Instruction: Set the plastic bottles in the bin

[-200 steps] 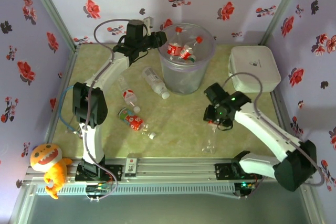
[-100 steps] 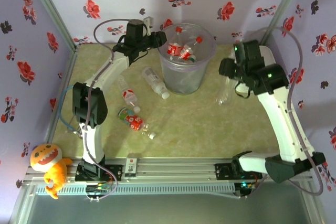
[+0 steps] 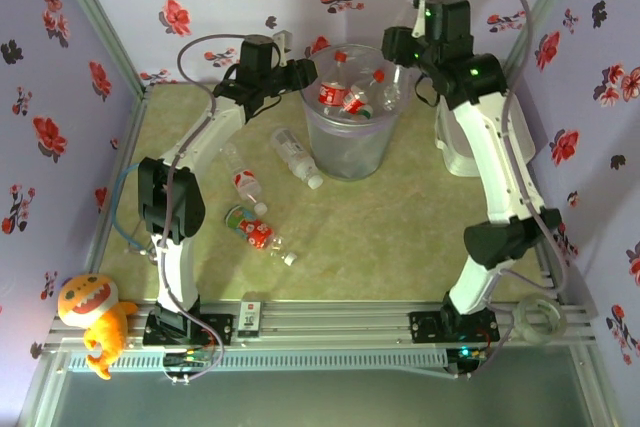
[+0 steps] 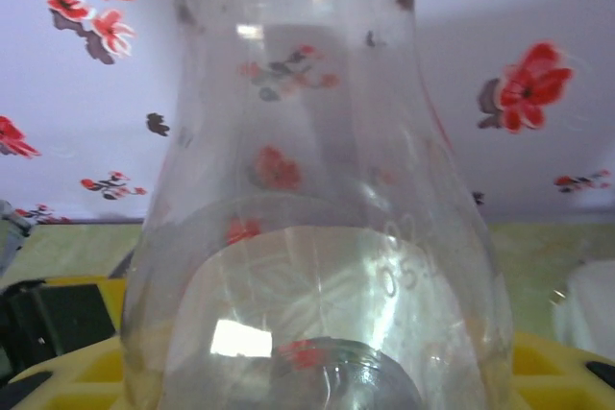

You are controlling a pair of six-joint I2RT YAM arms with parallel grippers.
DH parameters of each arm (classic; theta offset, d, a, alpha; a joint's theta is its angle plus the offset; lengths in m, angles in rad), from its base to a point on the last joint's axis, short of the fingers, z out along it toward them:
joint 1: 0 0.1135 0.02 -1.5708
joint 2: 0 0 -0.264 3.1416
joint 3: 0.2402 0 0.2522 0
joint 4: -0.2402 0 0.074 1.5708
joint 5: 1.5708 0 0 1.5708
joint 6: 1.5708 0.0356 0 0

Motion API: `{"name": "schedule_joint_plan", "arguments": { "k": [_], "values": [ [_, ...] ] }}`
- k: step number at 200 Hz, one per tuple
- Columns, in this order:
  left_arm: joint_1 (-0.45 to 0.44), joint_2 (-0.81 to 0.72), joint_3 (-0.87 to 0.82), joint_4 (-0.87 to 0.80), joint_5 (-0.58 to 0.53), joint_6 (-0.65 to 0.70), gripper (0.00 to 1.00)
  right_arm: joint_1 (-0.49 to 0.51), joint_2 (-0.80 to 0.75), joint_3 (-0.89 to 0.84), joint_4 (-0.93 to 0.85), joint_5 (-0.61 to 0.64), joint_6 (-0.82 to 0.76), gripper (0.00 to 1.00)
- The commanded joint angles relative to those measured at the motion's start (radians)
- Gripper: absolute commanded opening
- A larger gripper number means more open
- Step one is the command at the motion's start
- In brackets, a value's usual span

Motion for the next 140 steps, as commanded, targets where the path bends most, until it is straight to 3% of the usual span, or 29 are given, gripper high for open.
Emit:
{"name": "schedule_joint_plan", "arguments": {
  "k": [1, 32, 62, 140],
  "values": [
    [0.002, 0.019, 0.036, -0.004, 0.022, 0.006, 0.42, 0.034, 0.068, 0.088, 0.08, -0.075, -0.022, 0.53],
    [0.001, 0.021, 0.037, 0.001, 0.023, -0.002, 0.42, 0.068, 0.183, 0.204, 0.054, -0.111, -0.012, 0.53],
    [0.0, 0.02, 0.032, 0.006, 0.023, -0.008, 0.42, 0.085, 0.242, 0.201, 0.046, -0.161, 0.018, 0.53],
    [0.001, 0.02, 0.02, 0.034, 0.023, -0.03, 0.42, 0.093, 0.24, -0.082, 0.237, -0.249, 0.184, 0.52]
  ]
}}
